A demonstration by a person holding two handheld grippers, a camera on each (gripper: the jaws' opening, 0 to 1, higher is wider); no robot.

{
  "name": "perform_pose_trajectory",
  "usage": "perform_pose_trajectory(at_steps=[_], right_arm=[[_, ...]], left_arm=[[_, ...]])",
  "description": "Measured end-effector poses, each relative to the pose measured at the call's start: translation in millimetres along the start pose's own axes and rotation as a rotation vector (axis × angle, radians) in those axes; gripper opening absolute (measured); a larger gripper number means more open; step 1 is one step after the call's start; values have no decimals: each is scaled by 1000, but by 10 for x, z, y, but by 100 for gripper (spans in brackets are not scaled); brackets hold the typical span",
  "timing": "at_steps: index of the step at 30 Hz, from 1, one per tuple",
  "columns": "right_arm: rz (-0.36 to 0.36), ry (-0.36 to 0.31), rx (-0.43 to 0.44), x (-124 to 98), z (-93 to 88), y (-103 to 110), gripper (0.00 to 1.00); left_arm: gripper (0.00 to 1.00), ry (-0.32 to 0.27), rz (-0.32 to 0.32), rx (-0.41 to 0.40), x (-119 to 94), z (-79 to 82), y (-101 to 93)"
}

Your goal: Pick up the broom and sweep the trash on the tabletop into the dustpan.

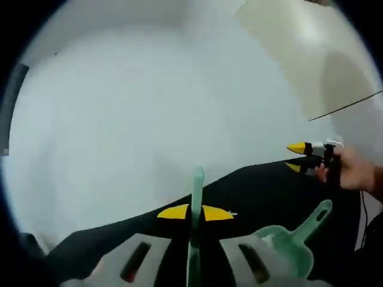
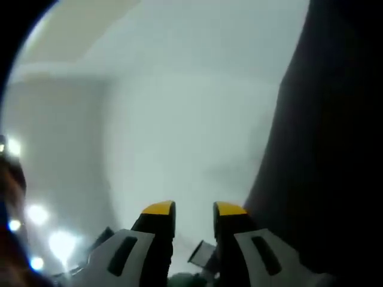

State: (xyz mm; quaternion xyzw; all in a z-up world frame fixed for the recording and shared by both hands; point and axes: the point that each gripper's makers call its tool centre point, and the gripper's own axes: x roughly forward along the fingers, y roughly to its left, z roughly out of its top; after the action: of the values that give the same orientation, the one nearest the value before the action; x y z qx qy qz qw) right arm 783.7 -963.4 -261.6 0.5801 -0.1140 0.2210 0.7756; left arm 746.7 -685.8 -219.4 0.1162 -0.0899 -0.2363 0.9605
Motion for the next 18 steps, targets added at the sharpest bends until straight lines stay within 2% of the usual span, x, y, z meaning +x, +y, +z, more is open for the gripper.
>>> perform_pose_trajectory(at_steps=[1, 2, 4, 6, 10, 12, 13, 16, 18], right_arm=[[0, 0, 0, 1, 0, -3, 27], [-2, -1, -1, 3, 0, -6, 27], [-3, 0, -1, 4, 0, -9, 27], [-2, 0, -1, 2, -3, -6, 27], [0, 1, 2, -1, -6, 1, 27], [-2, 2, 1, 0, -4, -4, 27], [-3, 2, 2, 1, 0, -9, 27], [-3, 4, 1, -1, 3, -12, 27], [-5, 4, -2, -1, 3, -15, 27]], left_arm=[[4, -37, -39, -63, -6, 95, -85], [4, -58, -56, -75, -11, 174, -123], [4, -54, -60, -45, -18, 251, -162], [4, -98, -40, 16, -51, 395, -98], [4, -150, -24, -4, -140, 571, 144], [4, -156, -14, 8, -161, 585, 263], [4, -140, 12, 57, -168, 545, 372], [4, -95, 52, 105, -150, 387, 540], [4, -79, 32, 73, -92, 261, 567]])
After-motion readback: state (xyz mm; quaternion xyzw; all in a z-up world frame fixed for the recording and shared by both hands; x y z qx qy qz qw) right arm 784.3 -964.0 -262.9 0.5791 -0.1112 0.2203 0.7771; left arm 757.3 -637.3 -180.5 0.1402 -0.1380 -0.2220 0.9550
